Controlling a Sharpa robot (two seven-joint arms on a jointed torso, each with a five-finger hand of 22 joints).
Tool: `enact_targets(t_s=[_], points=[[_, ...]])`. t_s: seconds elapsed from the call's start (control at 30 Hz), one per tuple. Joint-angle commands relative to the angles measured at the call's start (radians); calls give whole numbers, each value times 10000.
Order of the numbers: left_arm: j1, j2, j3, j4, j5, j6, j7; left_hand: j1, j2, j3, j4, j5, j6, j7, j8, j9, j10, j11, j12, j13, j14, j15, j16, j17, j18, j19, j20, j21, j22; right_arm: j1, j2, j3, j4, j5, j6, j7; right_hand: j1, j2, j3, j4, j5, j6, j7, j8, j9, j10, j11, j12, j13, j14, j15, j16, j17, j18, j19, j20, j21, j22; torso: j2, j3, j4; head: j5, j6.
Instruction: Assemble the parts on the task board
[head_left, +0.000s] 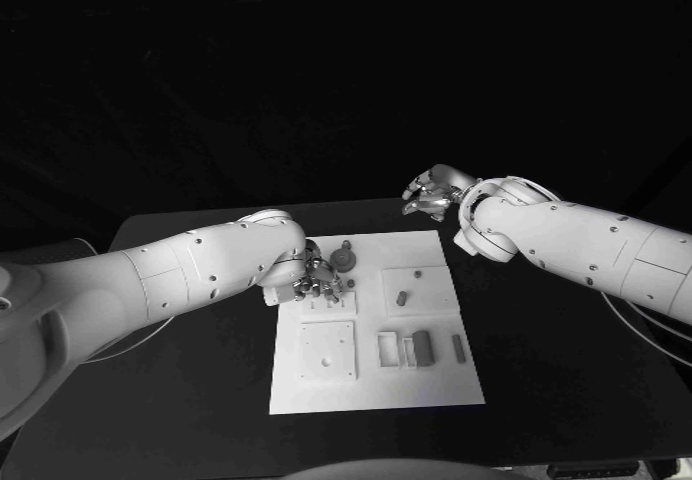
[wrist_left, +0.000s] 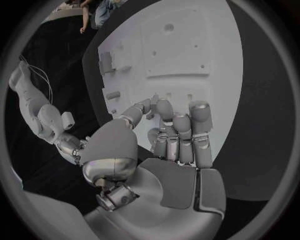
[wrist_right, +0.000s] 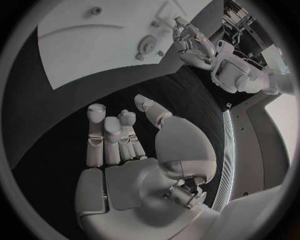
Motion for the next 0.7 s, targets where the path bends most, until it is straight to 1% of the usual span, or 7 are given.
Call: enact_targets(t_s=[0.03, 0.17, 0.27, 0.43, 0.57, 0.63, 0.7], points=[[-14, -78, 3, 246, 448, -816, 101, 289, 419, 718, -673, 769, 472, 181, 358, 226, 70, -14, 60, 21, 256, -246, 39, 17, 607, 117, -66, 44, 162, -1, -19, -3, 24, -49, 113, 75, -77, -13, 12, 31, 36, 68, 133, 47, -16, -80, 0, 67, -17, -60, 25, -14, -10, 612, -19, -11, -43, 122, 0, -5, 1, -8, 9], [-43, -206, 2, 518, 258, -1245, 83, 281, 404, 730, -685, 826, 482, 169, 406, 193, 93, -26, 69, 31, 276, -258, 47, 32, 603, 135, -69, 50, 157, -2, -33, -4, 26, -49, 114, 75, -77, -13, 16, 29, 42, 68, 133, 48, -16, -80, 0, 67, -18, -60, 25, -14, -11, 612, -18, -12, -43, 122, 1, -9, 6, 3, -2], [-68, -322, 0, 766, -133, -1609, 84, 258, 420, 738, -673, 877, 491, 160, 448, 164, 111, -35, 75, 38, 294, -267, 54, 45, 598, 152, -71, 56, 154, -2, -53, -6, 31, -49, 125, 73, -78, -15, 18, 27, 48, 69, 133, 49, -17, -80, 0, 68, -19, -59, 24, -14, -11, 612, -18, -13, -43, 122, -2, -13, 13, 4, -3], [-100, -450, -2, 1060, -677, -1894, 101, 251, 410, 754, -687, 925, 507, 143, 505, 127, 142, -52, 87, 50, 325, -284, 66, 62, 600, 185, -82, 71, 154, -2, -82, -10, 35, -49, 129, 72, -82, -17, 19, 28, 52, 69, 133, 49, -17, -80, -1, 69, -20, -59, 24, -13, -12, 612, -17, -13, -43, 122, -3, -17, 16, 15, -13], [-135, -570, -5, 1349, -1222, -2170, 68, 250, 392, 769, -701, 965, 525, 127, 556, 91, 175, -68, 97, 59, 357, -301, 72, 75, 603, 219, -93, 86, 153, -2, -102, -14, 42, -49, 128, 72, -85, -19, 21, 28, 56, 70, 132, 50, -17, -80, -1, 70, -20, -59, 24, -13, -12, 612, -16, -13, -43, 122, 1, -10, 8, 27, -17], [-160, -642, -6, 1483, -1664, -2324, 63, 244, 384, 777, -702, 995, 538, 118, 586, 70, 196, -78, 101, 64, 380, -312, 75, 83, 601, 238, -95, 91, 149, -2, -114, -16, 48, -49, 128, 72, -85, -19, 21, 28, 56, 70, 132, 50, -17, -80, -1, 70, -21, -59, 24, -13, -12, 612, -16, -13, -43, 122, 0, -12, 11, 34, -33], [-182, -714, -6, 1577, -1775, -2416, 31, 227, 371, 790, -698, 1059, 557, 101, 639, 28, 233, -95, 106, 72, 419, -331, 77, 95, 600, 273, -100, 97, 142, -2, -128, -18, 52, -49, 128, 70, -87, -20, 22, 28, 58, 70, 132, 51, -17, -80, -1, 70, -21, -58, 24, -12, -12, 612, -15, -13, -43, 122, -3, -12, 16, 46, -37]])
